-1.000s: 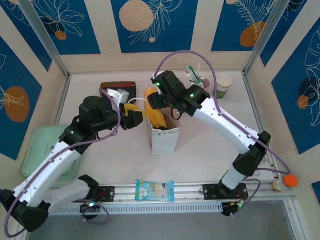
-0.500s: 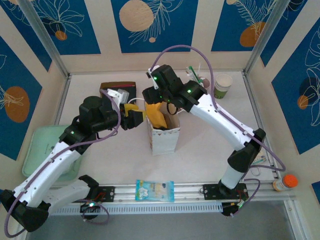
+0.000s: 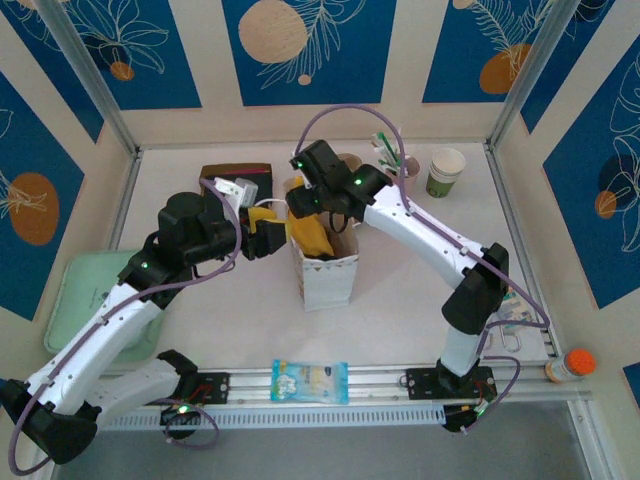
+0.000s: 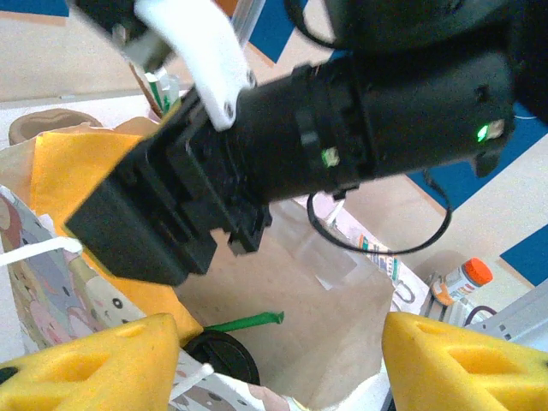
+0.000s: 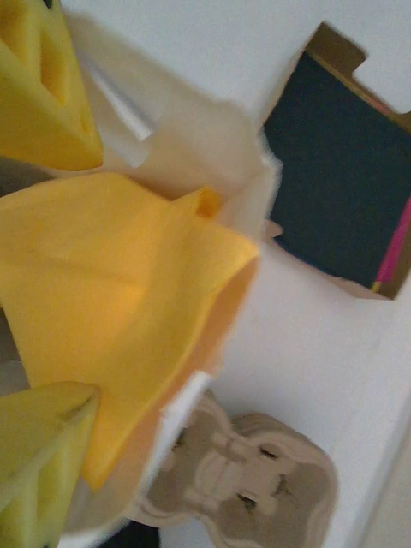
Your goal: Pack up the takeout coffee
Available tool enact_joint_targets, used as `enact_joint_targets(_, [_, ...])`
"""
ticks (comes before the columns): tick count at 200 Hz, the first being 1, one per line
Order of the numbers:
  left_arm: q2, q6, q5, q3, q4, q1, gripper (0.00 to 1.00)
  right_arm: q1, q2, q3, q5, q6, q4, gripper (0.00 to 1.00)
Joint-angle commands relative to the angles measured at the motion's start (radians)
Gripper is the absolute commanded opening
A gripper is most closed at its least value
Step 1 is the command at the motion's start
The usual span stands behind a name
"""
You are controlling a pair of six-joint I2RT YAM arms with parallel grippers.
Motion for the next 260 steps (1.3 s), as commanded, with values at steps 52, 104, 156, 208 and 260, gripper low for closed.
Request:
enact_joint_targets(52, [-0.010, 0.009, -0.005, 0.006, -0.001, -0.009, 0.64, 0.011, -0.068, -0.085, -0.013, 0.041, 0.010, 0.67])
enact_joint_targets(104, [-0.010, 0.018, -0.017, 0.004, -0.014, -0.009, 0.64, 0.020, -0.109, -0.090, -0.003, 0.038, 0.004, 0.67])
enact_joint_targets(156, [0.010, 0.033, -0.072, 0.035, -0.055, -0.009, 0.65, 0.025, -0.157, -0.068, -0.019, 0.029, -0.008, 0.68])
enact_joint_targets(208, [0.036, 0.045, -0.108, 0.062, -0.095, -0.009, 0.66, 0.033, -0.181, -0.052, -0.052, 0.033, -0.056, 0.68])
enact_joint_targets(260, [0.045, 0.058, -0.129, 0.094, -0.115, -0.009, 0.67, 0.039, -0.207, -0.049, -0.041, 0.034, -0.092, 0.68])
